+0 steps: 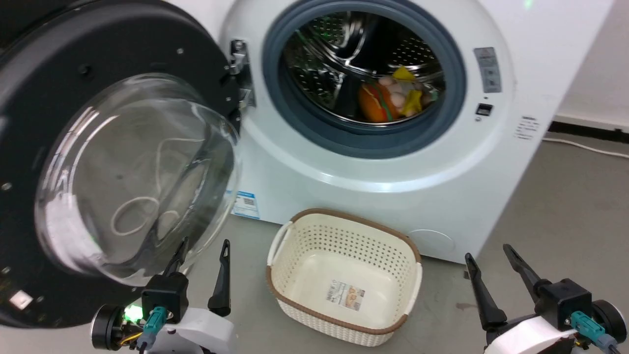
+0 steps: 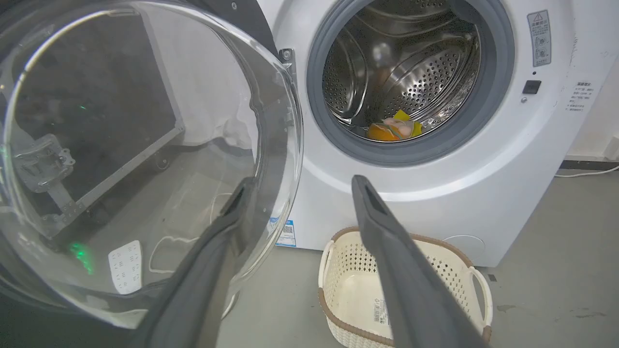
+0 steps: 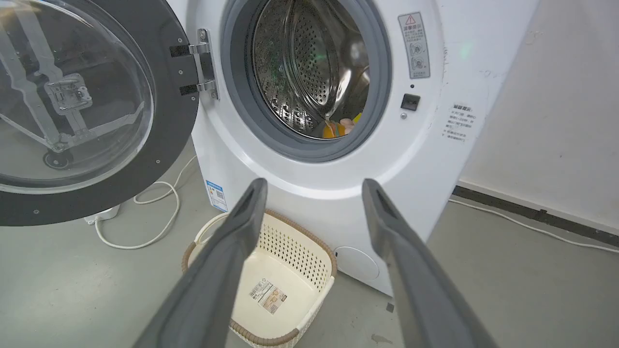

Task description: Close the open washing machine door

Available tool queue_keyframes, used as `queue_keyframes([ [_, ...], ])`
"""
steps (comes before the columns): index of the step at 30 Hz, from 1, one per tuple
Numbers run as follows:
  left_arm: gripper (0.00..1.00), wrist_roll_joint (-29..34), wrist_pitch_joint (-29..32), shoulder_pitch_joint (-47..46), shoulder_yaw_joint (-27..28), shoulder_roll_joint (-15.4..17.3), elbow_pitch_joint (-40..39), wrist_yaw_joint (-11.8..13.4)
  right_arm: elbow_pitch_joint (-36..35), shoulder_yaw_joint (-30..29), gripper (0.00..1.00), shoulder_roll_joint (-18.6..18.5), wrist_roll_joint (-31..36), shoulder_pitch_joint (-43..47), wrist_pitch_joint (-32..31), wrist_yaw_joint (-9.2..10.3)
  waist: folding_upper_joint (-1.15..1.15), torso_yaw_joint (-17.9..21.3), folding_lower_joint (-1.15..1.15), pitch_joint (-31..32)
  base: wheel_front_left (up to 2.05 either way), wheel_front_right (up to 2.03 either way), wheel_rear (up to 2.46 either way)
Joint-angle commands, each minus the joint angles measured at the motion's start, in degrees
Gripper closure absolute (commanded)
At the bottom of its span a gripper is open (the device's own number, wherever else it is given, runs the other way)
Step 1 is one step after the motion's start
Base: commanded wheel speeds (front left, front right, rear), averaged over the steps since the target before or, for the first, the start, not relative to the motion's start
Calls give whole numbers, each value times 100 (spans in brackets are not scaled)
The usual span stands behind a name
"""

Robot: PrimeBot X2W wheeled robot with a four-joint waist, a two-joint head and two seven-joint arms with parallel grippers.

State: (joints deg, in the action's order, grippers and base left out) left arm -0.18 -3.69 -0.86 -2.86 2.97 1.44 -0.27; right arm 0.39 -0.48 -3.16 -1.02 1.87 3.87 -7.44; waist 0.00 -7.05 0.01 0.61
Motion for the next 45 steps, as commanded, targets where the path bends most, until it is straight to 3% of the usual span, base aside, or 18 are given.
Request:
queue_keyframes([
  [1, 0, -52, -80, 48, -21, 26, 14, -25, 1, 17, 0, 8, -20, 75, 60, -1, 0, -125, -1, 16, 0, 0, 0],
  [28, 0, -147, -403, 213, -105, 12, -64, 107, 157, 374, 0, -80, -44, -56, 315, -2, 0, -820, -1, -25, 0, 0, 0],
  [42, 1, -229, -559, 223, -193, 5, 73, 41, 148, 358, 0, -33, -53, 71, 464, -3, 0, -1118, -1, -8, 0, 0, 0],
  [43, 73, -254, -571, 224, -204, 4, 103, 27, 141, 355, 0, -30, -53, 83, 475, -3, 0, -1144, -1, -21, 0, 0, 0],
  [44, 100, -270, -583, 218, -218, 3, 124, 14, 133, 352, 0, -28, -55, 93, 484, -3, 0, -1170, -1, -37, 0, 0, 0],
  [45, 100, -278, -595, 211, -235, 3, 144, 2, 127, 349, 0, -26, -60, 101, 492, -3, 0, -1196, -1, -50, 0, 0, 0],
])
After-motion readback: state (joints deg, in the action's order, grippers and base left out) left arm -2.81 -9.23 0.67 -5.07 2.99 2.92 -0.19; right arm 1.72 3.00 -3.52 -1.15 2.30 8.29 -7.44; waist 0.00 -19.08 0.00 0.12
